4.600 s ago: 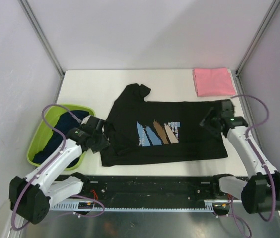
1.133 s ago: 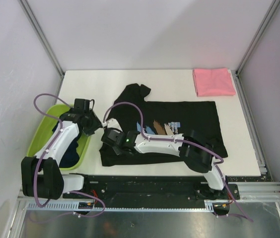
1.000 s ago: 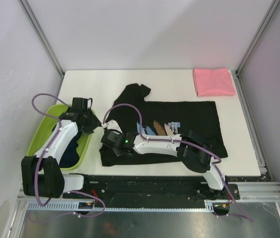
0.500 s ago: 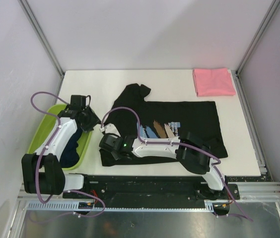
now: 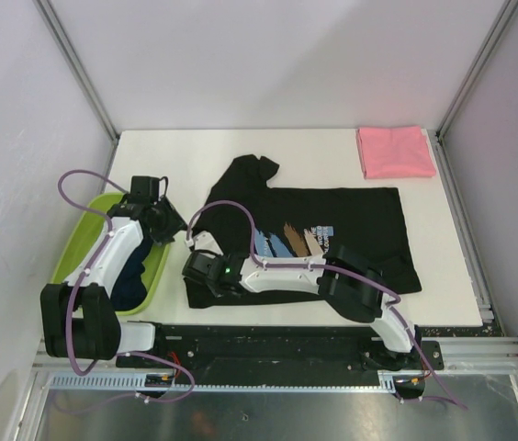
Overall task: Fold and stack the t-shirts
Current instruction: Fold the flattened tshirt in 1/3 of the way
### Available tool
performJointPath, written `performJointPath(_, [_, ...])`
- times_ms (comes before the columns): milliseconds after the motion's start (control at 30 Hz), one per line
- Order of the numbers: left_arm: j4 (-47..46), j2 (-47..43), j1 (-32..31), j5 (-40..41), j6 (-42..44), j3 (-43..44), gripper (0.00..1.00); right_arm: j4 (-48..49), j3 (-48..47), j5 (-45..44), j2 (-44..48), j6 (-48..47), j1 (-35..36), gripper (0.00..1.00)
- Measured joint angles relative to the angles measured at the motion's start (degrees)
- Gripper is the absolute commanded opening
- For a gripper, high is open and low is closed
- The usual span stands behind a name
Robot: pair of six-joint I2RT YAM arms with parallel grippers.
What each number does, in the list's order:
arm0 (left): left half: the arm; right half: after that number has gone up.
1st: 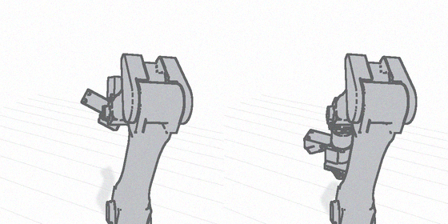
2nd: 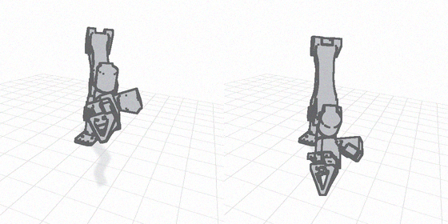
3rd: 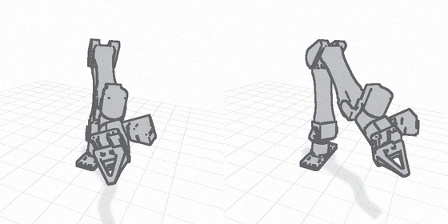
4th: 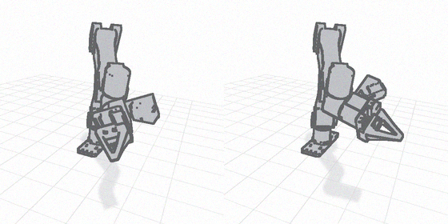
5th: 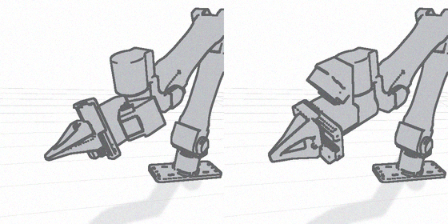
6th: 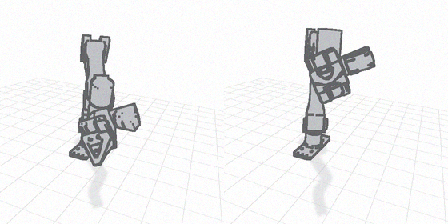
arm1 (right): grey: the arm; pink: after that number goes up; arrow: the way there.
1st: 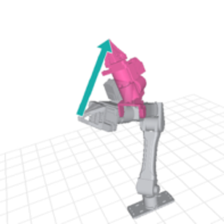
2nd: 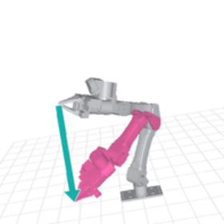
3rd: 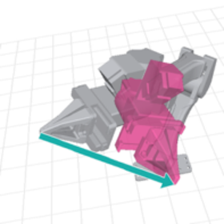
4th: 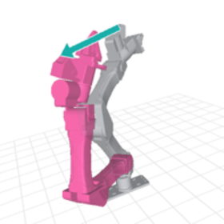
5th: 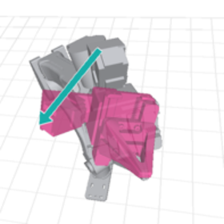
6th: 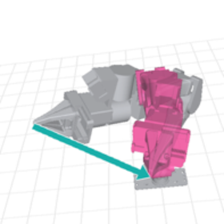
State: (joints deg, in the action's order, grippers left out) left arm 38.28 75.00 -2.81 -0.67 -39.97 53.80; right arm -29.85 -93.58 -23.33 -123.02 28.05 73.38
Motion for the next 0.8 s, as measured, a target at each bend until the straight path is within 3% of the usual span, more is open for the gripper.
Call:
performJointPath(100, [0.00,0.00,0.00,-0.22,0.04,0.00,0.50,-0.35,-0.13,-0.70,0.00,0.59,-0.39,0.01])
performJointPath(433, [-0.35,-1.66,-0.76,-1.57,1.22,-2.89,0.48,-1.97,-2.56,-2.60,0.02,0.59,-3.34,0.00])
performJointPath(800, [-0.83,-3.69,-8.33,-2.34,1.40,-6.73,0.44,-2.69,-7.80,-2.58,0.02,-2.34,-13.51,0.00])
